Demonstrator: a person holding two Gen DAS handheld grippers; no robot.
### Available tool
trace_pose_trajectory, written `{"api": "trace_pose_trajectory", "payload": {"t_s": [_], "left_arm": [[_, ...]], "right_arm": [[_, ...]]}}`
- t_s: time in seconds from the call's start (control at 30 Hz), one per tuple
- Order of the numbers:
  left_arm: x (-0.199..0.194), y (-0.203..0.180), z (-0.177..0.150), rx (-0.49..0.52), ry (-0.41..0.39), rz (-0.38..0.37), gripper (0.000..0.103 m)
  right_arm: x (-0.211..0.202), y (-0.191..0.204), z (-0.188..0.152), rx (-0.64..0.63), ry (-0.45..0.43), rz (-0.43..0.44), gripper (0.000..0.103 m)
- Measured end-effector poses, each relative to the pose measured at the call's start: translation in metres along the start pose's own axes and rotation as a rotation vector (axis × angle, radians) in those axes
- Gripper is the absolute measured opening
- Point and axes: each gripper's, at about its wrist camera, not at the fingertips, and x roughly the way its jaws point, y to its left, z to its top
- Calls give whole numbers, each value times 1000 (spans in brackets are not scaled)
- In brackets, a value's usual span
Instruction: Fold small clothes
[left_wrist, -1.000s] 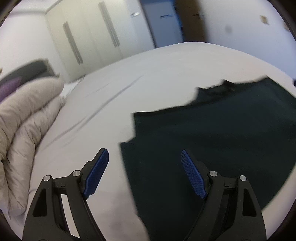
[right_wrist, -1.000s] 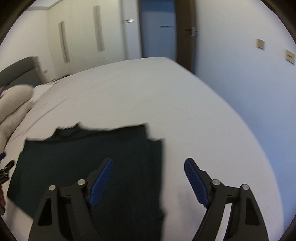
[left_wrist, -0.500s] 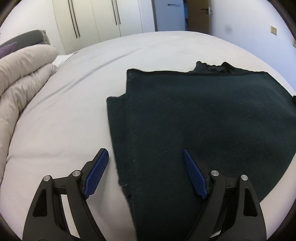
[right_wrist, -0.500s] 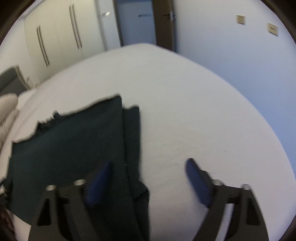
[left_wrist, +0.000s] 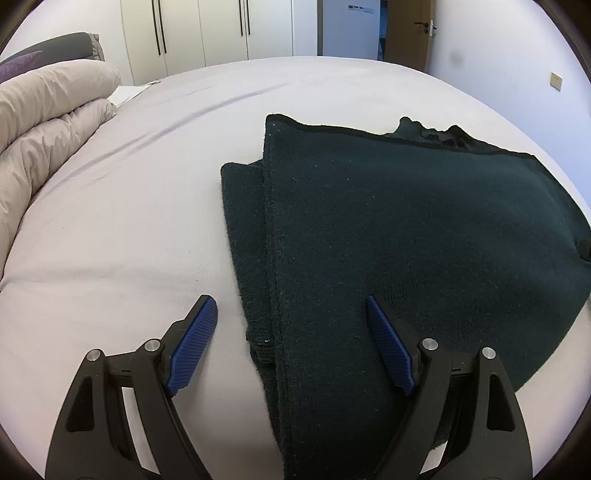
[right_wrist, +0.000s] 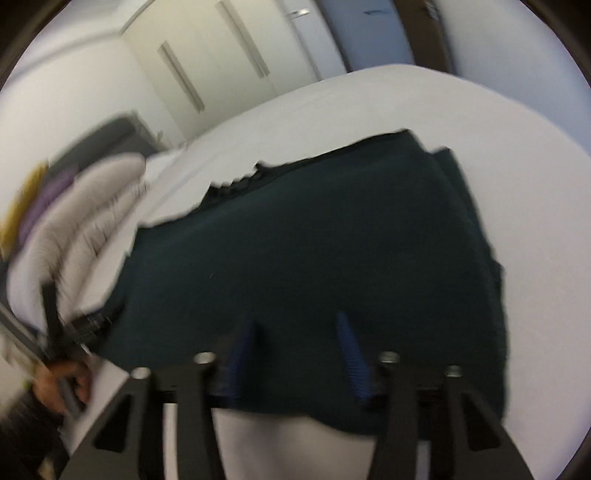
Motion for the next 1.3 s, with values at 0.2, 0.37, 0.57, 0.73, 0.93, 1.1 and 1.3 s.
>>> {"api": "trace_pose_trajectory", "payload": {"t_s": [0.2,0.37,0.57,0.73,0.93,1.1,1.3], "left_arm": [[2,4,-2,-15,-5,-13,85],[3,1,-2,-4,-10,7,86],[3,1,-3,-4,-11,7,87],[3,2,-3,-11,-15,-3,87],[3,5,-4,-17,-18,-11,87],[4,7,-4,-25,-22,-18,88],[4,8,-4,-27,-20,-19,88]], "right_arm": [[-38,-42,1,162,-82,-173,27],[-56,6,-1,133,-130,-106,44],[3,49,-2,81,-4,58,56],[4,20,-14,224,-55,80,46],[-35,-21,-21,389,-183,-72,50],[-56,14,-19,342,-244,-49,63],[-35,67,-2,225,-192,89,66]]}}
